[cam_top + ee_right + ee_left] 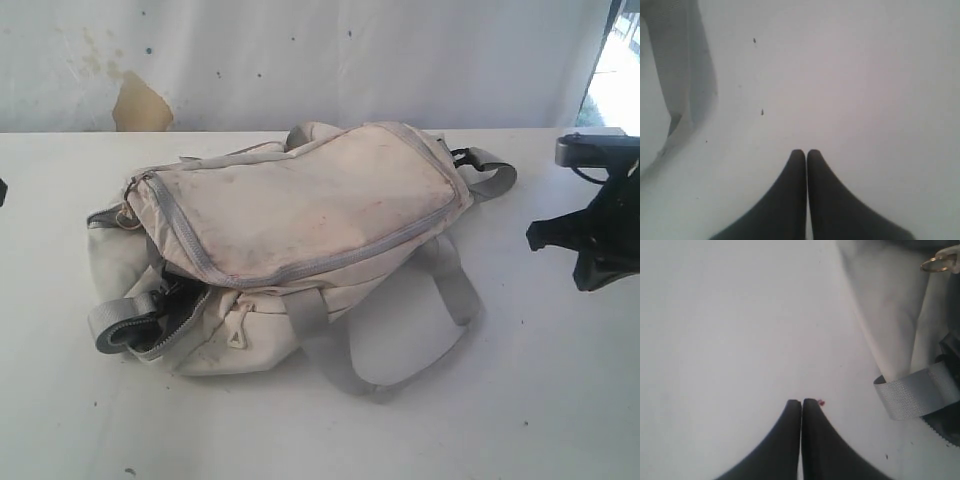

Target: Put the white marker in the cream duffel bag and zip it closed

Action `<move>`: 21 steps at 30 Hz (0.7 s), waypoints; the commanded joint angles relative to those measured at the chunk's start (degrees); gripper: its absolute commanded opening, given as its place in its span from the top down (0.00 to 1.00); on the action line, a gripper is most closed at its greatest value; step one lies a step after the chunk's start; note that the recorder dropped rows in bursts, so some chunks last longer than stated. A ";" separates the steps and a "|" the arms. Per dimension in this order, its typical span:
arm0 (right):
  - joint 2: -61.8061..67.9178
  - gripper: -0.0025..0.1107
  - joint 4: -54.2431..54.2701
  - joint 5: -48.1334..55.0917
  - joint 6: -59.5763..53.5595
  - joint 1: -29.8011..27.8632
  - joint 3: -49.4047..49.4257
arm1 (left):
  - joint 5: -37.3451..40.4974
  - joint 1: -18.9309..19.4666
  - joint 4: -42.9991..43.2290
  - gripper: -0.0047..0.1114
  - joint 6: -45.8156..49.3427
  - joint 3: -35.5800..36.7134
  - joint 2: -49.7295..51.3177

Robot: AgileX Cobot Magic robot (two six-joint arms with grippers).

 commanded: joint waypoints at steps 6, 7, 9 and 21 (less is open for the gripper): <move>-0.36 0.98 -1.07 -2.52 -3.08 -2.08 0.29 | -2.07 -0.04 2.01 0.96 -0.08 0.28 -0.69; -0.36 0.98 -2.44 -2.52 -3.80 -2.08 0.16 | -2.07 -0.04 2.30 0.96 -0.08 0.28 -0.69; -0.51 0.98 -4.14 -1.77 -4.57 -2.08 0.07 | -1.82 -0.04 2.94 0.96 -0.08 0.28 -0.69; -15.01 0.98 -2.50 -2.30 -4.42 -2.08 0.28 | -1.08 -0.04 3.38 0.96 -0.05 0.28 -10.89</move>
